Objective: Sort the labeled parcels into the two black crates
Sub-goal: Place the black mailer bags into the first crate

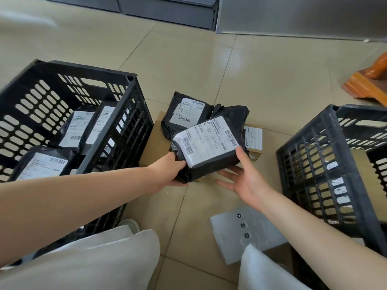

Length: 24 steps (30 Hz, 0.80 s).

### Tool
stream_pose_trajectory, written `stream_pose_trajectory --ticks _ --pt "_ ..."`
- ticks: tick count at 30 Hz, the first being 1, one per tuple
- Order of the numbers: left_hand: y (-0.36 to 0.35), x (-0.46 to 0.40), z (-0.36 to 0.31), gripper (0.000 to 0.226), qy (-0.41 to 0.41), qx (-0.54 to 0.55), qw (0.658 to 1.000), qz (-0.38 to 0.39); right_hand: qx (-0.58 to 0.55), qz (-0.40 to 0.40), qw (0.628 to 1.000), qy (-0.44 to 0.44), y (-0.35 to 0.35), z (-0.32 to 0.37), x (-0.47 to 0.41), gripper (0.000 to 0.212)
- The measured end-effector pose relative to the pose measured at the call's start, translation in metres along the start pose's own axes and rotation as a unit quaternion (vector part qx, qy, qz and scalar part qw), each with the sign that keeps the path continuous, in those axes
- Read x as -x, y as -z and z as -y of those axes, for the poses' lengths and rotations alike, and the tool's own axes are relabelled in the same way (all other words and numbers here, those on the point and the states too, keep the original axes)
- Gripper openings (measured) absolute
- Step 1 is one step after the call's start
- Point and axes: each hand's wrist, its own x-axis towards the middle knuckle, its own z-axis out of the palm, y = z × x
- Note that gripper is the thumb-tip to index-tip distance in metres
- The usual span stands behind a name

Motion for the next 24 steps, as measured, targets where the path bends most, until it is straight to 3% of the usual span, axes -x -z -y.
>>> stream_pose_trajectory --ticks 3,6,10,13,15,20,24 --pt "0.013 0.003 -0.001 0.037 -0.021 -0.097 0.993 0.057 0.003 -0.035 0.999 0.028 -0.003 0.012 -0.003 0.047" --pt "0.029 0.009 -0.010 0.043 0.012 -0.157 0.982 0.099 0.051 -0.060 0.996 0.042 -0.005 0.022 -0.003 0.032" --pt "0.042 0.012 -0.023 0.043 0.016 -0.139 0.990 -0.010 0.130 -0.081 0.987 0.041 -0.009 0.041 -0.007 0.045" --pt "0.042 0.016 -0.032 0.024 -0.003 -0.029 0.996 -0.081 0.187 -0.054 0.981 0.023 -0.023 0.057 -0.004 0.040" --pt "0.044 0.025 -0.041 0.032 0.007 0.031 0.998 -0.047 0.224 -0.032 0.974 0.025 -0.039 0.066 0.001 0.038" --pt "0.064 0.045 -0.059 0.056 0.014 0.063 0.992 0.109 0.255 -0.038 0.966 0.033 -0.071 0.084 0.006 0.039" --pt "0.093 0.058 -0.065 0.055 -0.037 0.065 0.990 0.116 0.251 -0.034 0.967 0.042 -0.099 0.097 0.009 0.044"
